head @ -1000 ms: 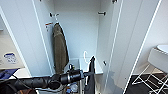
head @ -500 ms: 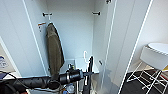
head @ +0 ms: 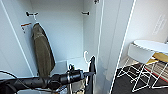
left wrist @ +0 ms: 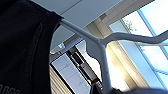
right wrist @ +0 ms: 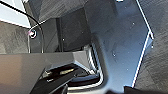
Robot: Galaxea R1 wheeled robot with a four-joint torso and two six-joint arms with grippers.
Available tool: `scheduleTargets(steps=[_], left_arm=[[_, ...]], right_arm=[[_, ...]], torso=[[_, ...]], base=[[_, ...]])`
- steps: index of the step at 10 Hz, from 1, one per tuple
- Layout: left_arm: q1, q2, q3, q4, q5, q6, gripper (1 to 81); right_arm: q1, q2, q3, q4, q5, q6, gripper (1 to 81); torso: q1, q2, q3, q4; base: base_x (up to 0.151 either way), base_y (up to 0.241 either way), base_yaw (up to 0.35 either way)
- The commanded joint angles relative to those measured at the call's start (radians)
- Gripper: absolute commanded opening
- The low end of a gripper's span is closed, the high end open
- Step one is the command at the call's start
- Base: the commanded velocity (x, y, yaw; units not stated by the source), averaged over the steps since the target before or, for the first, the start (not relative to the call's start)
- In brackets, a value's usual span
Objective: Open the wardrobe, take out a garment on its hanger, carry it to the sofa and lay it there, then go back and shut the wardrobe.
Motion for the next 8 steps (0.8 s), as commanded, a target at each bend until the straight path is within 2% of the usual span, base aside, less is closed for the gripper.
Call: scheduleTargets(steps=[1, 8], left_arm=[[-0.144, -0.008, 0.059, 0.053, -0.058, 0.018, 1.0], [-0.144, -0.017, 0.065, 0.063, -0.056, 0.018, 1.0]], right_arm=[[0.027, 0.006, 0.008, -0.007, -0.053, -0.005, 81.1], [0.025, 0.008, 0.009, -0.007, -0.053, -0.005, 81.1]], torso=[[0.0, 0.0, 0.0, 0.0], [-0.001, 0.0, 0.0, 0.0]], base=[[0.0, 0.0, -0.312], [0.0, 0.0, -0.312]])
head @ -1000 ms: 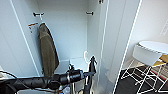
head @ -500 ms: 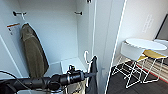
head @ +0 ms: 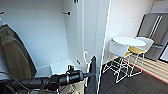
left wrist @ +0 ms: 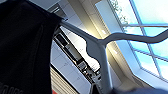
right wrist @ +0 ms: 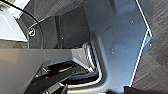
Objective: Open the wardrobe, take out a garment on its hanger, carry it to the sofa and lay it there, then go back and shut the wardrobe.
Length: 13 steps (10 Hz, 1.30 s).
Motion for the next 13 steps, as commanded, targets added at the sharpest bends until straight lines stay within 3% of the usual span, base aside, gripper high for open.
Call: scheduleTargets(steps=[1, 13], left_arm=[[-0.144, -0.003, 0.037, 0.039, -0.057, 0.019, 1.0], [-0.144, -0.018, 0.07, 0.074, -0.055, 0.016, 1.0]], right_arm=[[0.031, 0.009, 0.008, -0.006, -0.053, -0.005, 81.1], [0.03, 0.014, 0.009, -0.009, -0.053, -0.005, 81.1]], torso=[[0.0, 0.0, 0.0, 0.0], [0.0, 0.0, 0.0, 0.0]], base=[[0.0, 0.0, -0.313], [0.0, 0.0, -0.313]])
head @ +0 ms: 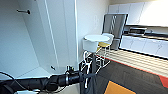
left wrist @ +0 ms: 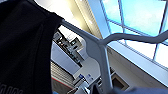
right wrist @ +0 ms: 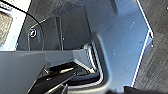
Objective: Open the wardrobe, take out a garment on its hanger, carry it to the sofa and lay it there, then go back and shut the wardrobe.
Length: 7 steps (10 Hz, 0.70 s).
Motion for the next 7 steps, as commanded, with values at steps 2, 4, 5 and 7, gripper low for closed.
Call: scheduleTargets(steps=[2, 4, 5, 7], left_arm=[[-0.144, -0.007, 0.047, 0.033, -0.055, 0.016, 1.0], [-0.144, -0.008, 0.05, 0.033, -0.054, 0.016, 1.0], [-0.144, -0.007, 0.052, 0.036, -0.051, 0.016, 1.0], [-0.144, -0.007, 0.062, 0.044, -0.049, 0.016, 1.0]], right_arm=[[0.028, 0.013, 0.009, -0.009, -0.053, -0.005, 81.1], [0.025, 0.013, 0.009, -0.008, -0.053, -0.005, 81.1], [0.025, 0.013, 0.009, -0.008, -0.053, -0.005, 81.1], [0.025, 0.013, 0.009, -0.008, -0.053, -0.005, 81.1]], torso=[[0.0, 0.0, 0.0, 0.0], [0.0, 0.0, 0.0, 0.0], [0.0, 0.0, 0.0, 0.0], [0.0, 0.0, 0.0, 0.0]], base=[[0.0, 0.0, -0.316], [0.0, 0.0, -0.317], [0.0, 0.0, -0.317], [0.0, 0.0, -0.317]])
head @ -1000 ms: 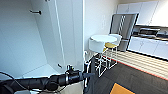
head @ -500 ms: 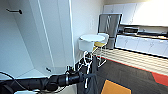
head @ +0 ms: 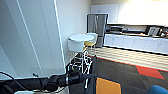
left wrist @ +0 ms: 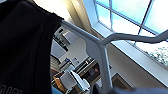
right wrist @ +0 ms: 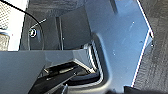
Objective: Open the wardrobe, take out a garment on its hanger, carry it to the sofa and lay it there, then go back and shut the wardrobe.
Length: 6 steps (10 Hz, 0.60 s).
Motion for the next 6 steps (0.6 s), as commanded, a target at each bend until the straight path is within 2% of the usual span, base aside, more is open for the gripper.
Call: scheduleTargets(steps=[1, 6], left_arm=[[-0.144, -0.008, 0.057, 0.04, -0.049, 0.016, 1.0], [-0.144, -0.002, 0.061, 0.043, -0.046, 0.016, 1.0]], right_arm=[[0.026, 0.013, 0.009, -0.008, -0.053, -0.005, 81.1], [0.026, 0.014, 0.009, -0.009, -0.053, -0.005, 81.1]], torso=[[0.0, 0.0, 0.0, 0.0], [0.0, 0.0, 0.0, 0.0]], base=[[0.0, 0.0, -0.317], [0.0, 0.0, -0.317]])
